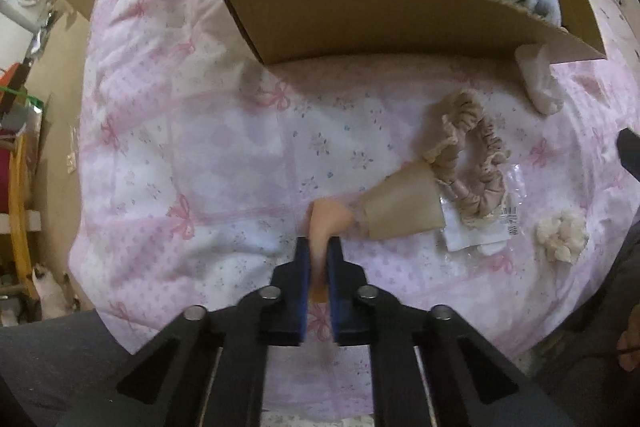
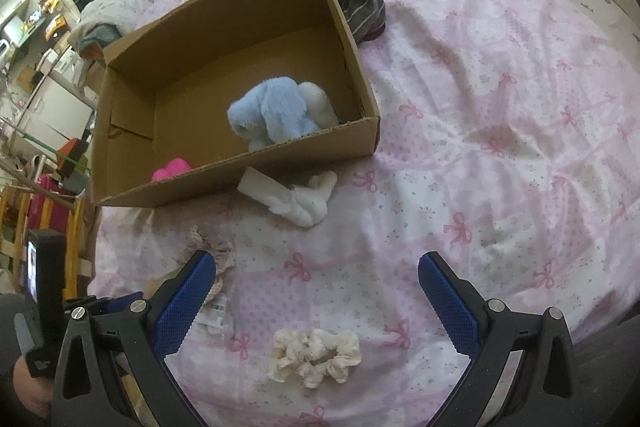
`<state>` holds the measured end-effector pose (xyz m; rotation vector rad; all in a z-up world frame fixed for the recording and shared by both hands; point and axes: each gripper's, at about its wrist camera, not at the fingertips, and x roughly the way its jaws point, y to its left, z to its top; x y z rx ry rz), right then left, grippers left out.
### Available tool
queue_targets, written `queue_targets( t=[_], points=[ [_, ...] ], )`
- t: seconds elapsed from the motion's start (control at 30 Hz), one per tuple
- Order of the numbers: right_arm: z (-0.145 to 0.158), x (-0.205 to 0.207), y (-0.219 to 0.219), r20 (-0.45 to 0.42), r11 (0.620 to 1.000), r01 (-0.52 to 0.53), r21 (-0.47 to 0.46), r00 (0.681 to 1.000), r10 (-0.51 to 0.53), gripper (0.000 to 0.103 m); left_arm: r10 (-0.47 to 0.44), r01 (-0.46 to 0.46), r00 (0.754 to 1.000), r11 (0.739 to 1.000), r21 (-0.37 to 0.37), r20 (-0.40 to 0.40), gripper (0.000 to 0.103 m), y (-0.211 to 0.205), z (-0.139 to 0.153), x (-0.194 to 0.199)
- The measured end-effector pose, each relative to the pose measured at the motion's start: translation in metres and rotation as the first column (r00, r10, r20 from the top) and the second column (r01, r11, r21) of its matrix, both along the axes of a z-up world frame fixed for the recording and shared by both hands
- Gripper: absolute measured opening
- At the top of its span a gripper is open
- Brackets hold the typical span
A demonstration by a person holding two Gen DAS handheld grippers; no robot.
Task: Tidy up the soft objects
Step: 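Grasp the peach foam piece with the left gripper while the right gripper grasps the cream scrunchie, then carry the foam piece into the box and release it while the right gripper drops the scrunchie there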
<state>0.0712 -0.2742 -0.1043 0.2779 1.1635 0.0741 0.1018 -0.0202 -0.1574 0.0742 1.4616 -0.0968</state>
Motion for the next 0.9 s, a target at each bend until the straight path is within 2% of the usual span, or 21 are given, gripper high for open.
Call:
queue_targets(
  t=[0.07, 0.13, 0.2, 0.3, 0.47, 0.5, 0.53, 0.6, 0.67, 0.7, 0.77, 0.9],
  points=[
    [-0.005, 0.001, 0.001, -0.027, 1.0, -0.01, 0.004, 1.0, 0.01, 0.103, 0.009, -0.009, 1.0, 1.0, -0.025, 0.008, 0.006, 0.003, 0.005, -0.001],
    [-0.016, 0.0, 0.006, -0.103, 0.999, -0.03, 0.012, 0.994, 0.031, 0.103, 0.031, -0.03, 0.999, 0.999, -0.045, 0.02, 0.006, 0.009, 0.012, -0.002],
    [-0.029, -0.003, 0.014, -0.184, 0.997, -0.072, 0.022, 0.98, 0.075, 0.103, 0.068, -0.066, 0.997, 0.996, -0.052, 0.036, 0.006, 0.017, 0.022, -0.006],
    [-0.043, -0.008, 0.024, -0.263, 0.992, -0.127, -0.01, 0.957, 0.12, 0.103, 0.138, -0.135, 0.989, 0.989, -0.066, 0.05, 0.006, 0.034, 0.03, -0.005],
    [-0.058, -0.008, 0.039, -0.315, 0.98, -0.191, -0.057, 0.935, 0.164, 0.103, 0.19, -0.184, 0.976, 0.981, -0.063, 0.107, 0.006, 0.046, 0.043, 0.0],
    [-0.062, -0.009, 0.044, -0.325, 0.976, -0.209, -0.064, 0.929, 0.177, 0.097, 0.19, -0.184, 0.975, 0.981, -0.061, 0.111, 0.006, 0.046, 0.045, 0.001],
    [-0.065, -0.009, 0.048, -0.337, 0.972, -0.225, -0.068, 0.922, 0.19, 0.084, 0.189, -0.183, 0.975, 0.981, -0.06, 0.114, 0.006, 0.046, 0.045, 0.002],
    [-0.069, -0.013, 0.055, -0.345, 0.961, -0.258, -0.099, 0.915, 0.21, 0.078, 0.182, -0.176, 0.977, 0.982, -0.064, 0.108, 0.006, 0.044, 0.045, 0.001],
    [-0.07, -0.015, 0.06, -0.338, 0.952, -0.271, -0.14, 0.917, 0.212, 0.064, 0.172, -0.166, 0.979, 0.984, -0.06, 0.11, 0.006, 0.04, 0.045, 0.001],
    [-0.068, -0.015, 0.061, -0.329, 0.95, -0.269, -0.16, 0.922, 0.206, 0.06, 0.167, -0.161, 0.979, 0.985, -0.06, 0.112, 0.006, 0.038, 0.044, -0.001],
    [-0.066, -0.016, 0.063, -0.318, 0.948, -0.267, -0.171, 0.926, 0.204, 0.045, 0.16, -0.154, 0.979, 0.986, -0.058, 0.122, 0.006, 0.033, 0.042, -0.005],
    [-0.061, -0.015, 0.064, -0.299, 0.95, -0.269, -0.16, 0.93, 0.213, 0.03, 0.154, -0.147, 0.979, 0.987, -0.058, 0.137, 0.006, 0.03, 0.045, -0.009]
  ],
)
